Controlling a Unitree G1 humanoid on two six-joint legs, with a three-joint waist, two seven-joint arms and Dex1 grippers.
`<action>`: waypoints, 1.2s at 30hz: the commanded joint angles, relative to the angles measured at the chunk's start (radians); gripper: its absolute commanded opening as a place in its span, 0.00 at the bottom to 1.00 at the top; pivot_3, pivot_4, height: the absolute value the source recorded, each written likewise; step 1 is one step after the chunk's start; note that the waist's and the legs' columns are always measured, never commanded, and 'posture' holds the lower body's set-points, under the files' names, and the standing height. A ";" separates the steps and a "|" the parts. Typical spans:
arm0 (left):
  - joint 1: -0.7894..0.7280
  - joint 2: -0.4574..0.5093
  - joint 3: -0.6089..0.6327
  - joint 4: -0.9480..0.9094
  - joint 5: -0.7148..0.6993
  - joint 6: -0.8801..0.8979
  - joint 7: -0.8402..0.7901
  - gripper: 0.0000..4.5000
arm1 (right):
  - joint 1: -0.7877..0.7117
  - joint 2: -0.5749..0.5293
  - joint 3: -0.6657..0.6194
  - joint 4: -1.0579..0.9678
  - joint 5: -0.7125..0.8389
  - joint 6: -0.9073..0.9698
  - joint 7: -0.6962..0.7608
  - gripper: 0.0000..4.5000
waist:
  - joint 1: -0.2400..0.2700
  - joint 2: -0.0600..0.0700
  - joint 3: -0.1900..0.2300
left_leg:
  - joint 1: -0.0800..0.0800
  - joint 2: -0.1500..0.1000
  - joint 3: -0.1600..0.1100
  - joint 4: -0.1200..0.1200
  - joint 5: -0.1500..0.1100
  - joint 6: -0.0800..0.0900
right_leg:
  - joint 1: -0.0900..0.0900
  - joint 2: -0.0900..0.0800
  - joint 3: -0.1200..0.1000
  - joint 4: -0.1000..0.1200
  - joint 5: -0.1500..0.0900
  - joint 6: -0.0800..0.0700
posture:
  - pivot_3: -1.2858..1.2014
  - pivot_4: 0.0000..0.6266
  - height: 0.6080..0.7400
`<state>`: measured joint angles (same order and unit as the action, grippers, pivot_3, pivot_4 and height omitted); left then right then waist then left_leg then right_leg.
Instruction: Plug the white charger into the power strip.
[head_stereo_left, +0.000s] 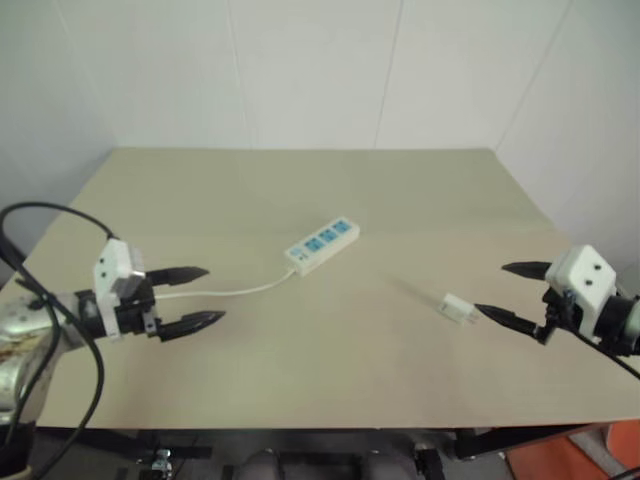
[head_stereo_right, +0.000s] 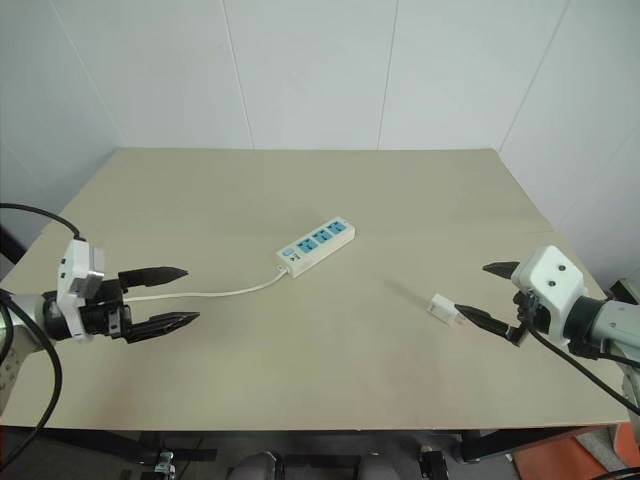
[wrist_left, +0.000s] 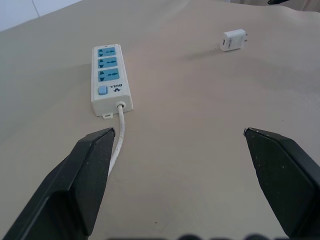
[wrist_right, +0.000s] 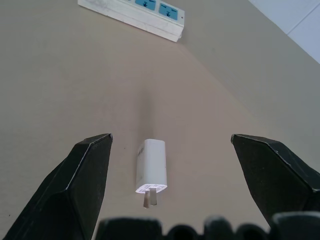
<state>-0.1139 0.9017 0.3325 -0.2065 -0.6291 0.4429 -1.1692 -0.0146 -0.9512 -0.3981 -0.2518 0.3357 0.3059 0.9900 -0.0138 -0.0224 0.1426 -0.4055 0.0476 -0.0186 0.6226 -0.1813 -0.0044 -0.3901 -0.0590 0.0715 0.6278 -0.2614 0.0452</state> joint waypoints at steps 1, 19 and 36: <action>-0.023 -0.002 0.003 -0.025 -0.016 -0.004 0.004 1.00 | -0.009 -0.017 -0.021 -0.029 0.007 -0.018 0.002 1.00 | 0.000 0.000 0.000 | 0.000 0.000 0.000 0.000 0.000 0.000 | 0.000 0.000 0.000 0.000 0.000 0.000 | 0.52 0.24 1.00; -0.515 -0.331 -0.233 0.462 0.229 -0.218 0.206 1.00 | -0.143 0.090 0.044 -0.038 0.039 -0.032 -0.084 1.00 | 0.003 -0.001 0.000 | -0.001 -0.001 -0.001 0.002 0.000 0.000 | 0.001 0.000 0.000 0.000 0.005 0.005 | 0.52 0.24 1.00; -0.832 -0.641 -0.323 1.228 0.516 -0.625 0.459 1.00 | -0.238 0.161 0.178 -0.066 0.007 -0.022 -0.167 1.00 | 0.002 -0.002 0.001 | -0.003 -0.004 -0.003 0.003 0.000 0.000 | 0.001 0.000 0.000 0.000 0.009 0.005 | 0.52 0.24 1.00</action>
<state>-0.9041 0.2645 0.0006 1.0051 -0.1208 -0.1369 -0.7255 -0.2476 -0.7893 -0.2052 -0.2828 0.3362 0.2923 0.8309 -0.0119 -0.0244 0.1436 -0.4088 0.0433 -0.0221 0.6255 -0.1813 -0.0041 -0.3892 -0.0594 0.0711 0.6275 -0.2531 0.0504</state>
